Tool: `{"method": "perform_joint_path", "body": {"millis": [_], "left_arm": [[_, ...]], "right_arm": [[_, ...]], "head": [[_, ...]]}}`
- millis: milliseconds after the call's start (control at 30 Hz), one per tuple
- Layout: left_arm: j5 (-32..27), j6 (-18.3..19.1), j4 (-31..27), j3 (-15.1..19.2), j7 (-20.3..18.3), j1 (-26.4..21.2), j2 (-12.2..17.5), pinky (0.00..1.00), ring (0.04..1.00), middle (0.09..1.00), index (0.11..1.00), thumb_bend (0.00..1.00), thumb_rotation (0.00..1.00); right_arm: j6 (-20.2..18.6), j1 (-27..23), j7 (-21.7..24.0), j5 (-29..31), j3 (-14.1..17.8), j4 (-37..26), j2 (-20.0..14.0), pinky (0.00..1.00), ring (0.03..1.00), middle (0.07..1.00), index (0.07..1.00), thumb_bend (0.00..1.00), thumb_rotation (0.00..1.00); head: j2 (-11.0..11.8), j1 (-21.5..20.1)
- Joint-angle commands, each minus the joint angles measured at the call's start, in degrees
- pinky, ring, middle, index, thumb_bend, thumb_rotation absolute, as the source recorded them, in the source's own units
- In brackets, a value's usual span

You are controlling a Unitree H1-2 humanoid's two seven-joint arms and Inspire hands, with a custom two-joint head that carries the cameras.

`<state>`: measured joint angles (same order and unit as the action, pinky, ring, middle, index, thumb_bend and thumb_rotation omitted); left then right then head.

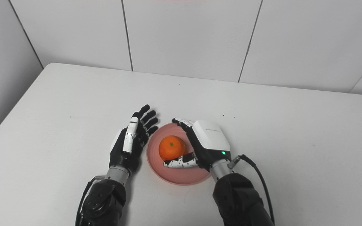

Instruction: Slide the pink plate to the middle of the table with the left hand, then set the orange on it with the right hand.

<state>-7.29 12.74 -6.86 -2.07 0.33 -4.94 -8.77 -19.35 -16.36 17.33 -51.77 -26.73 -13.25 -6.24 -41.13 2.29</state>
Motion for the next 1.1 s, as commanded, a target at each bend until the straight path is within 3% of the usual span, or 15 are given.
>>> {"method": "perform_joint_path", "body": {"millis": [0,300,567,767,1067], "left_arm": [[-0.1,0.4,-0.6,0.2,0.0,-0.6,0.1,0.89,0.897,0.906,0.893,0.42,1.00],[-0.4,0.8,-0.9,0.5,-0.2,-0.5,0.3,0.89,0.901,0.908,0.897,0.41,1.00],[-1.0,0.6,-0.6,0.7,-0.9,-0.5,1.0,0.90,0.904,0.912,0.902,0.41,1.00],[-1.8,0.4,-0.5,1.0,-1.4,-0.5,1.3,0.90,0.909,0.917,0.907,0.41,1.00],[-2.0,0.6,-0.8,1.1,-1.9,-0.3,2.1,0.91,0.916,0.925,0.914,0.41,1.00]], "right_arm": [[1.3,-0.8,-0.9,0.2,0.9,-2.7,0.2,0.72,0.808,0.841,0.856,1.00,0.39],[3.7,-0.6,-2.0,3.4,2.6,-4.1,-0.6,0.78,0.854,0.879,0.897,1.00,0.43],[2.0,0.8,2.2,14.1,5.7,-7.6,-2.3,0.81,0.889,0.917,0.932,1.00,0.51],[1.5,2.8,3.8,23.6,10.0,-10.4,-2.6,0.84,0.913,0.943,0.948,1.00,0.49],[5.3,7.0,-5.3,24.7,14.1,-11.0,-0.1,0.82,0.890,0.921,0.936,1.00,0.67]], "head": [[0.0,0.0],[0.6,-1.0],[0.9,-1.8],[1.2,-2.6],[1.7,-3.9]]}}
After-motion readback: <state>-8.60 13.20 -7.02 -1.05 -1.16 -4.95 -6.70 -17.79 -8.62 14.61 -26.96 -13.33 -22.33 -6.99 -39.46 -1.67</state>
